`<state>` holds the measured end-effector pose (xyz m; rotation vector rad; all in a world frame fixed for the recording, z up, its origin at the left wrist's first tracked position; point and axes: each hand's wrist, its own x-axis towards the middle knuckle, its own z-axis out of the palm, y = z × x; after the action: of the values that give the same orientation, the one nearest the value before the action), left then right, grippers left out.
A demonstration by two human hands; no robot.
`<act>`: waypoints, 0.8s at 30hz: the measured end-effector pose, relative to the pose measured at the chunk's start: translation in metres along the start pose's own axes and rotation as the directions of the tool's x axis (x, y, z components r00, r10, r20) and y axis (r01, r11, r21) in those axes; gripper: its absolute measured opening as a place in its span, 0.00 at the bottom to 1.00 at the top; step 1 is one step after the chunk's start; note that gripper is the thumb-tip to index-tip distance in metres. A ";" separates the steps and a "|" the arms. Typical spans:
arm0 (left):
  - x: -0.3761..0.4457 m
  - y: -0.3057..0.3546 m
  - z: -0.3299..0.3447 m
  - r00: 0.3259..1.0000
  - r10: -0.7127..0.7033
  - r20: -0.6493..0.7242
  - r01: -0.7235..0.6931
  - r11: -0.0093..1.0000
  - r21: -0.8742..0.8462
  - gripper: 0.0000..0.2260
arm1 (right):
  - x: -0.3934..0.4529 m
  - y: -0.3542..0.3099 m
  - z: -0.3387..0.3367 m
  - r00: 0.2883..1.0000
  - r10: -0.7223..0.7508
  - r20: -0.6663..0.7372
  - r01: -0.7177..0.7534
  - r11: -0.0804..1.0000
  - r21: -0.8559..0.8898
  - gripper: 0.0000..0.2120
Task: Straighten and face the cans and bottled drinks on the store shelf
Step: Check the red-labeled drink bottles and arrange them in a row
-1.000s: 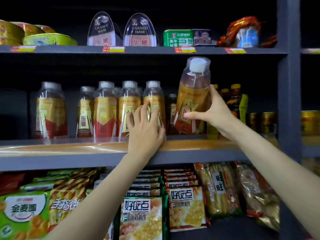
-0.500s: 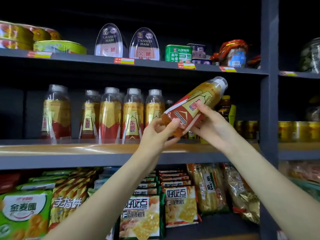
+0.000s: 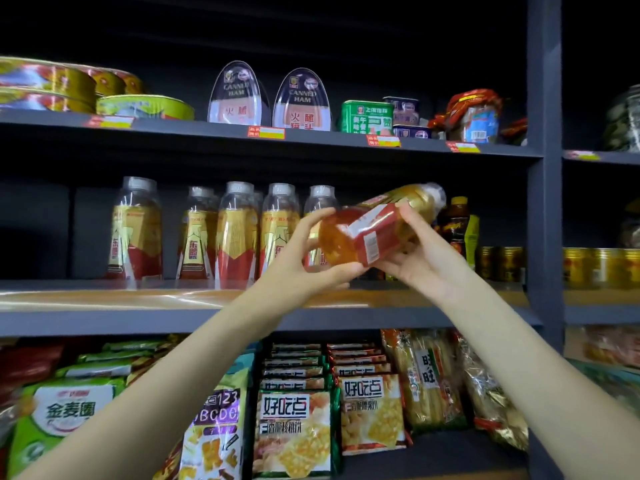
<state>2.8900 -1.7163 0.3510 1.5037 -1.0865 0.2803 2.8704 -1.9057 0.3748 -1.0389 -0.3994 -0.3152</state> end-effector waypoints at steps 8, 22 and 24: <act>-0.002 -0.022 0.007 0.988 -0.031 -0.151 0.048 0.993 0.105 0.32 | -0.010 0.000 -0.008 0.989 -0.102 0.107 0.127 0.955 -0.266 0.20; 0.015 -0.025 0.006 0.977 0.211 -0.020 -0.177 0.864 0.471 0.25 | -0.001 0.016 -0.022 0.993 0.109 -0.051 -0.106 0.993 0.060 0.27; 0.014 -0.029 -0.002 0.997 0.071 0.009 -0.068 0.908 0.414 0.20 | -0.001 0.014 -0.026 0.998 -0.045 -0.053 0.030 0.969 -0.245 0.31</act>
<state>2.9202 -1.7254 0.3423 1.8386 -1.1232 0.5955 2.8801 -1.9219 0.3515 -1.2609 -0.3332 -0.4357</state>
